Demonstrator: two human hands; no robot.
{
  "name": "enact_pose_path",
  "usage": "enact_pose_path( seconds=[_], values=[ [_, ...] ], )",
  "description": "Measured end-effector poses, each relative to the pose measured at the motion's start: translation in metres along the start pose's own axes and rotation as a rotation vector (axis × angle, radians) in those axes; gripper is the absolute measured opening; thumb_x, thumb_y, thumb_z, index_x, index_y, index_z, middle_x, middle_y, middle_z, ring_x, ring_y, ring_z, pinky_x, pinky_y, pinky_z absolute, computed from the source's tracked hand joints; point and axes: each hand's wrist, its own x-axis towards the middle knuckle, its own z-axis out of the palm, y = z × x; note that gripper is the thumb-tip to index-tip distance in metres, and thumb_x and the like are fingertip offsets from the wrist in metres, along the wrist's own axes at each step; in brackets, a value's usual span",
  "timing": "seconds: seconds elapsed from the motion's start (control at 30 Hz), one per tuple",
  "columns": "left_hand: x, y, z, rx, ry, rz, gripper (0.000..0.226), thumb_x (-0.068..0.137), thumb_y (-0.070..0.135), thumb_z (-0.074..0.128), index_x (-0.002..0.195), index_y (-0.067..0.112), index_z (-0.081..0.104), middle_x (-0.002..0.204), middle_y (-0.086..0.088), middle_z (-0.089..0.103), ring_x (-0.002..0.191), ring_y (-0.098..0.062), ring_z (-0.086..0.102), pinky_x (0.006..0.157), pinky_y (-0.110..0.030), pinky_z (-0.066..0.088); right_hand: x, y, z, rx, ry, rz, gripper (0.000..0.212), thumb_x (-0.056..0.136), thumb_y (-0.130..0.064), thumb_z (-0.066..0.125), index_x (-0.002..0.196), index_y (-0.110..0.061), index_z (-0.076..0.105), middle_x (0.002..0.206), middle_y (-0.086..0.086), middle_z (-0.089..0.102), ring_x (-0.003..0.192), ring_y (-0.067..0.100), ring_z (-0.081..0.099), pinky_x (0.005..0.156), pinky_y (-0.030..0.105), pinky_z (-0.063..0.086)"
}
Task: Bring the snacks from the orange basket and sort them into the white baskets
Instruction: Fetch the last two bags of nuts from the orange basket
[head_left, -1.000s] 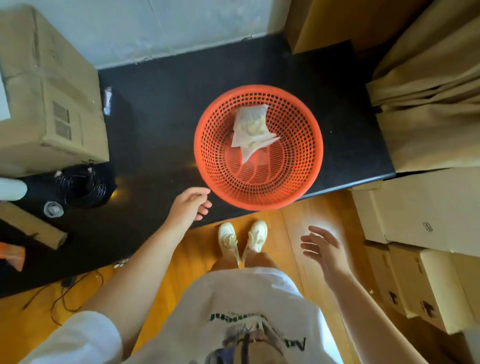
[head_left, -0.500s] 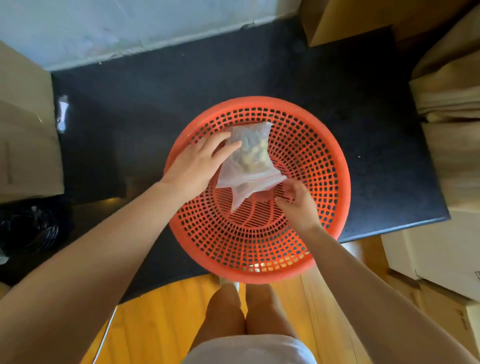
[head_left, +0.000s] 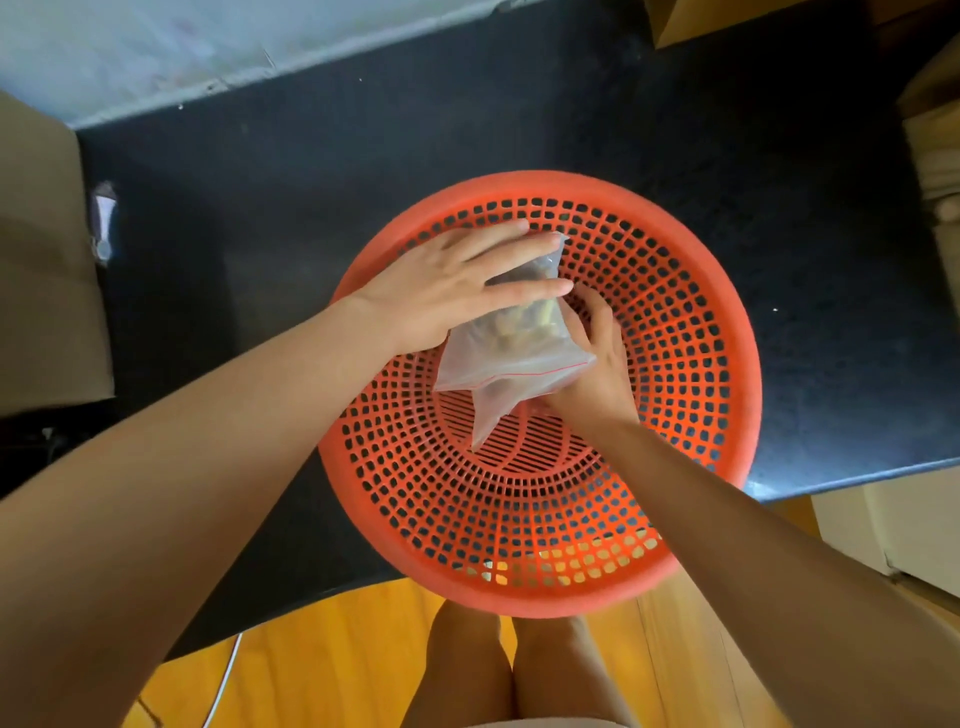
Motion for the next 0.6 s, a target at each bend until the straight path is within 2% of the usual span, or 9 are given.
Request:
enact_pose_path(
  seconds=[0.1, 0.23, 0.33, 0.43, 0.53, 0.6],
  values=[
    [0.003, 0.001, 0.001, -0.005, -0.001, 0.018, 0.097, 0.071, -0.015, 0.058, 0.146, 0.034, 0.021, 0.157, -0.003, 0.02, 0.143, -0.027, 0.026, 0.1, -0.042, 0.042, 0.002, 0.001, -0.005, -0.018, 0.006, -0.037, 0.075, 0.074, -0.036, 0.068, 0.14, -0.031, 0.033, 0.152, 0.005, 0.017, 0.137, 0.028, 0.022, 0.112, 0.042, 0.026],
    [0.006, 0.004, 0.0, -0.043, 0.0, 0.004, 0.083, 0.076, -0.011, 0.057, 0.144, 0.029, 0.032, 0.157, 0.001, 0.022, 0.143, -0.027, 0.025, 0.1, -0.044, 0.041, 0.003, -0.001, -0.013, 0.189, 0.051, -0.13, 0.062, 0.073, -0.012, 0.059, 0.134, -0.012, 0.045, 0.145, 0.016, 0.034, 0.132, 0.035, 0.034, 0.108, 0.05, 0.033],
    [0.006, 0.005, -0.002, -0.086, 0.005, -0.024, 0.07, 0.079, -0.006, 0.058, 0.138, 0.026, 0.041, 0.156, 0.003, 0.023, 0.143, -0.024, 0.023, 0.103, -0.043, 0.037, 0.005, -0.002, -0.011, 0.166, 0.057, -0.111, 0.045, 0.082, -0.027, 0.056, 0.126, -0.019, 0.051, 0.145, 0.002, 0.034, 0.131, 0.023, 0.036, 0.106, 0.037, 0.034],
    [0.004, 0.009, -0.005, -0.179, 0.024, -0.086, 0.056, 0.081, 0.0, 0.056, 0.13, 0.024, 0.048, 0.152, 0.005, 0.03, 0.138, -0.022, 0.029, 0.098, -0.043, 0.04, 0.009, -0.002, -0.009, 0.14, 0.047, -0.161, 0.036, 0.085, -0.027, 0.054, 0.118, -0.013, 0.056, 0.143, 0.003, 0.038, 0.13, 0.018, 0.037, 0.106, 0.03, 0.033],
    [-0.004, 0.008, -0.002, -0.286, 0.055, -0.185, 0.061, 0.077, -0.001, 0.061, 0.126, 0.03, 0.047, 0.149, 0.009, 0.03, 0.132, -0.017, 0.032, 0.088, -0.038, 0.045, 0.006, -0.002, -0.011, 0.132, -0.045, -0.199, 0.039, 0.087, -0.027, 0.056, 0.124, -0.016, 0.053, 0.142, 0.005, 0.041, 0.135, 0.017, 0.034, 0.111, 0.033, 0.032],
    [-0.012, 0.012, -0.001, -0.424, 0.108, -0.286, 0.054, 0.08, 0.005, 0.063, 0.122, 0.034, 0.047, 0.142, 0.012, 0.032, 0.128, -0.013, 0.035, 0.091, -0.029, 0.043, -0.002, -0.006, -0.018, 0.225, -0.061, -0.209, 0.042, 0.085, -0.03, 0.059, 0.123, -0.013, 0.053, 0.139, 0.006, 0.046, 0.133, 0.018, 0.038, 0.11, 0.035, 0.033]
  ],
)
